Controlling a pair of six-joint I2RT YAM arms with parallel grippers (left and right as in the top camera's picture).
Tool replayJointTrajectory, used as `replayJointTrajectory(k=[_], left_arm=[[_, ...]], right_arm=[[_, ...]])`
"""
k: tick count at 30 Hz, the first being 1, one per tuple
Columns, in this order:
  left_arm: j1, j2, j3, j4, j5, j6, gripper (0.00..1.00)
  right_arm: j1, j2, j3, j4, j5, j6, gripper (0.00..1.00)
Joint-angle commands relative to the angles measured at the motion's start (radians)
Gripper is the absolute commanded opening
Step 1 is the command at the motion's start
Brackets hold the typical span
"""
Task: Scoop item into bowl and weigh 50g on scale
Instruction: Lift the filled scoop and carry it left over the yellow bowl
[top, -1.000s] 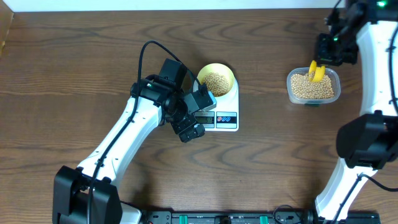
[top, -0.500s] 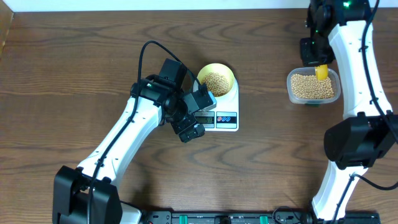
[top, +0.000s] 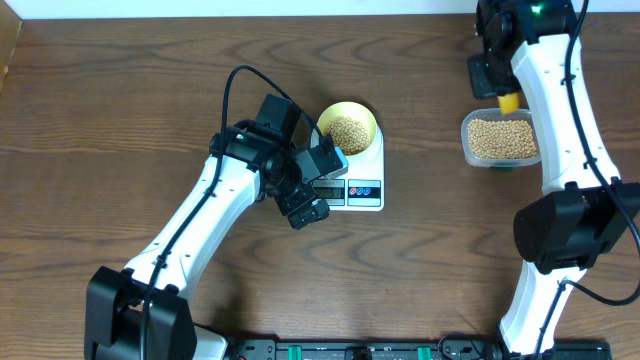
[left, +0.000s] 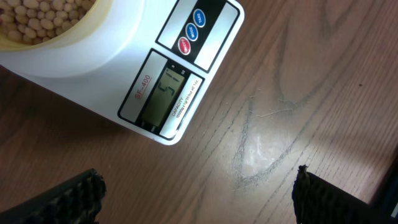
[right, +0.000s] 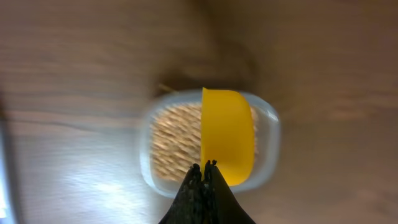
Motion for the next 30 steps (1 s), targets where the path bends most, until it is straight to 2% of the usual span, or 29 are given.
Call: replayJointTrajectory(k=[1, 8, 12, 22, 30], left_arm=[[0.003, 0.006, -0.002, -0.002, 0.005, 0.007, 0.98], [0.003, 0.006, -0.002, -0.002, 0.005, 0.006, 0.98], [0.003, 0.006, -0.002, -0.002, 0.005, 0.006, 0.98], [0.003, 0.006, -0.002, -0.002, 0.005, 0.007, 0.98], [0.003, 0.006, -0.002, -0.002, 0.005, 0.006, 0.98]], right_arm=[[0.001, -0.027, 0.015, 0.045, -0.230, -0.015, 0.01], [0.027, -0.027, 0.014, 0.231, -0.644, -0.066, 0.01], [0.058, -0.027, 0.014, 0.311, -0.779, -0.096, 0.01], [0.147, -0.027, 0.002, 0.345, -0.806, -0.166, 0.01], [0.202, -0.027, -0.099, 0.365, -0.799, -0.165, 0.01]])
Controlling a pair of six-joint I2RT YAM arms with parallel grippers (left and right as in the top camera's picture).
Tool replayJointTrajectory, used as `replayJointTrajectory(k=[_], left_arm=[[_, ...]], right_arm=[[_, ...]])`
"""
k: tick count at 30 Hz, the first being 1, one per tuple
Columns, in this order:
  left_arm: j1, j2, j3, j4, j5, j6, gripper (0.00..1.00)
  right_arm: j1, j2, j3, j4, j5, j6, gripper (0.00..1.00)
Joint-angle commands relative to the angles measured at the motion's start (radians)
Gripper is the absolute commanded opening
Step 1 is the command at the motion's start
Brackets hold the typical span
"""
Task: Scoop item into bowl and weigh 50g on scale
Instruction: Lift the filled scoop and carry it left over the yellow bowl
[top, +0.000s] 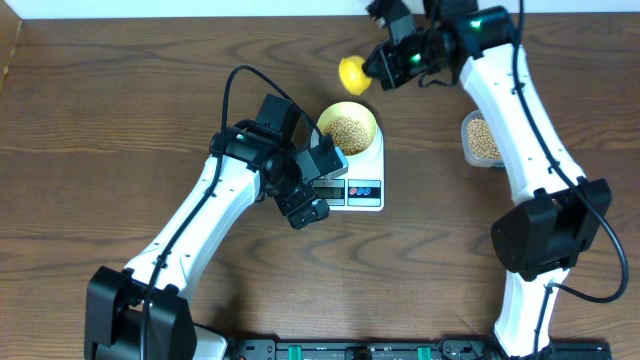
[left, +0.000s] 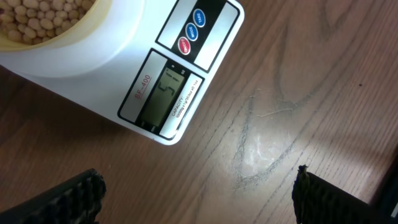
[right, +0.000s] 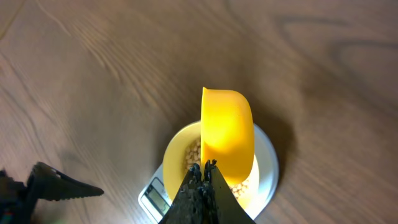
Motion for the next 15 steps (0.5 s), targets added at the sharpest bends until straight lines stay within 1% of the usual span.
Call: replayJointTrajectory(k=[1, 6, 8, 10, 12, 13, 15], left_arm=[[0.003, 0.006, -0.002, -0.003, 0.005, 0.007, 0.98], [0.003, 0.006, -0.002, -0.003, 0.005, 0.006, 0.98], [0.003, 0.006, -0.002, -0.003, 0.005, 0.006, 0.98], [0.003, 0.006, -0.002, -0.003, 0.005, 0.007, 0.98], [0.003, 0.006, -0.002, -0.003, 0.005, 0.007, 0.98], [0.003, 0.006, -0.002, -0.003, 0.005, 0.006, 0.98], [0.003, 0.006, -0.002, -0.003, 0.005, 0.007, 0.98]], right_arm=[[0.025, -0.027, -0.045, 0.005, -0.020, -0.017, 0.01], [0.049, -0.027, -0.090, 0.013, -0.019, -0.018, 0.01], [0.059, -0.027, -0.113, 0.023, -0.020, -0.040, 0.01], [0.072, -0.027, -0.129, 0.024, -0.019, -0.084, 0.01], [0.087, -0.027, -0.143, 0.023, -0.019, -0.160, 0.01], [0.097, -0.027, -0.147, 0.021, -0.006, -0.201, 0.01], [0.109, -0.027, -0.150, 0.023, 0.066, -0.230, 0.01]])
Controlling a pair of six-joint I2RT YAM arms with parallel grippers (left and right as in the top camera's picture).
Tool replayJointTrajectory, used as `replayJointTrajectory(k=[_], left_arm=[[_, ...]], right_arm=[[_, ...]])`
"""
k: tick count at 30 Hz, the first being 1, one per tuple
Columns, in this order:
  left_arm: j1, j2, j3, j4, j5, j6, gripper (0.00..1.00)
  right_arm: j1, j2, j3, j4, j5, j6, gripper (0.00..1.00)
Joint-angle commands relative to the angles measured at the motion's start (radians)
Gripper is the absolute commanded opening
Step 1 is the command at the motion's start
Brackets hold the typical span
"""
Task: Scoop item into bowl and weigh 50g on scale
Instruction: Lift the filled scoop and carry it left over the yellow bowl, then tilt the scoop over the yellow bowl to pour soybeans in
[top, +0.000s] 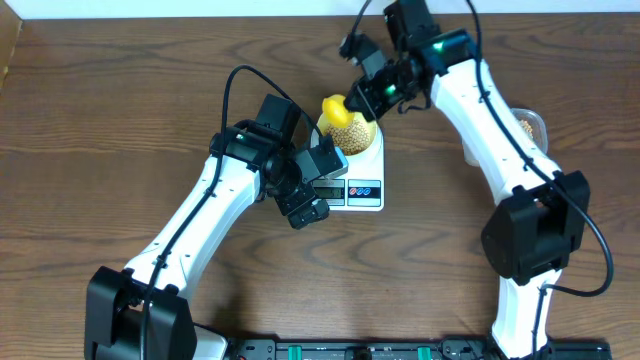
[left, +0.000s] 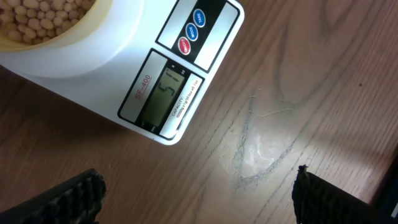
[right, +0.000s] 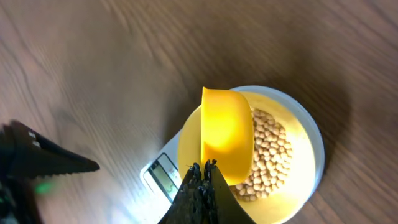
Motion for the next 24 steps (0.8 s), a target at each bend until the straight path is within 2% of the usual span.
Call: replayJointTrajectory(k=[1, 6, 24], left_arm=[[0.003, 0.006, -0.002, -0.003, 0.005, 0.007, 0.98], [0.003, 0.006, -0.002, -0.003, 0.005, 0.007, 0.98], [0.003, 0.006, -0.002, -0.003, 0.005, 0.007, 0.98]], right_arm=[[0.027, -0.027, -0.009, 0.003, 0.108, -0.113, 0.01], [0.035, -0.027, -0.009, 0.002, 0.244, -0.161, 0.01], [0.058, -0.027, -0.096, 0.047, 0.235, -0.164, 0.01]])
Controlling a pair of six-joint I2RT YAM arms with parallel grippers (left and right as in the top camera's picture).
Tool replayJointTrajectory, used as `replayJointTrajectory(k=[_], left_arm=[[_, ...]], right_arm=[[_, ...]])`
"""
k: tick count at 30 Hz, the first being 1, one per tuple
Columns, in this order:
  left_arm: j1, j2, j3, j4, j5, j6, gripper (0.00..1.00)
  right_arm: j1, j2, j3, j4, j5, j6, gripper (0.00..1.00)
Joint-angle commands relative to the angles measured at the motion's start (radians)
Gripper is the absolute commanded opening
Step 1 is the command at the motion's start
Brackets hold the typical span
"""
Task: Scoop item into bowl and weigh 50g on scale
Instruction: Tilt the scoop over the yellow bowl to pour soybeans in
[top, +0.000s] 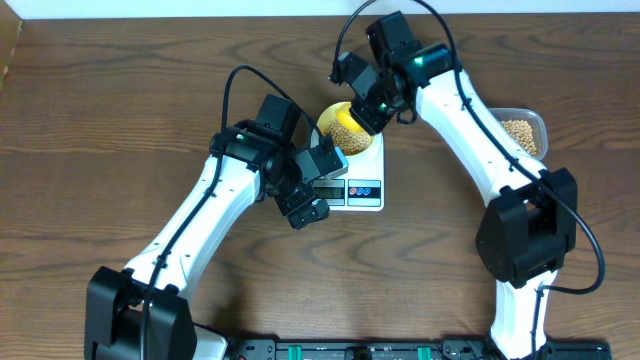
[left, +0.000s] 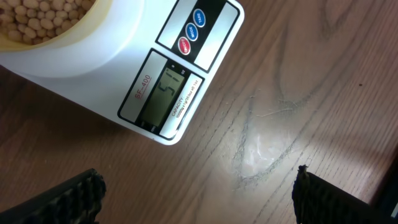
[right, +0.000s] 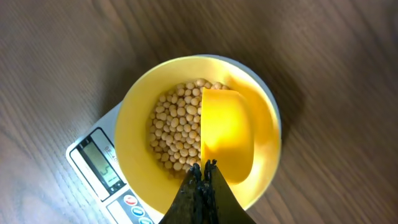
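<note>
A yellow bowl (top: 345, 128) of tan beans (right: 177, 127) stands on the white scale (top: 365, 190); its display (left: 166, 92) reads 51. My right gripper (right: 204, 165) is shut on a yellow scoop (right: 227, 134), held over the bowl's right half, above the beans. The left gripper (left: 196, 193) is open over bare wood just in front of the scale, nothing between its fingers (left: 71, 196).
A clear tub of beans (top: 518, 133) sits at the right of the table, partly behind the right arm. A pale scuff mark (left: 261, 146) on the wood lies beside the scale.
The right gripper with the scoop has shifted from the bowl's left edge to over the bowl's right half. The left arm has not moved.
The scoop was over the bean tub at the right. Then it was near the bowl, behind the scale, and after that at the bowl's rim. Now it is over the bowl. The scale has read about 51 all along, and the left gripper stayed open.
</note>
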Motion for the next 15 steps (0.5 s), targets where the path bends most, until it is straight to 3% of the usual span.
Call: replayJointTrajectory(k=[1, 15], left_arm=[[0.003, 0.006, -0.002, -0.002, 0.005, 0.007, 0.98], [0.003, 0.006, -0.002, -0.002, 0.005, 0.006, 0.98]], right_arm=[[0.018, -0.027, -0.008, 0.008, 0.002, -0.014, 0.01], [0.019, -0.027, -0.008, -0.016, -0.120, -0.005, 0.01]])
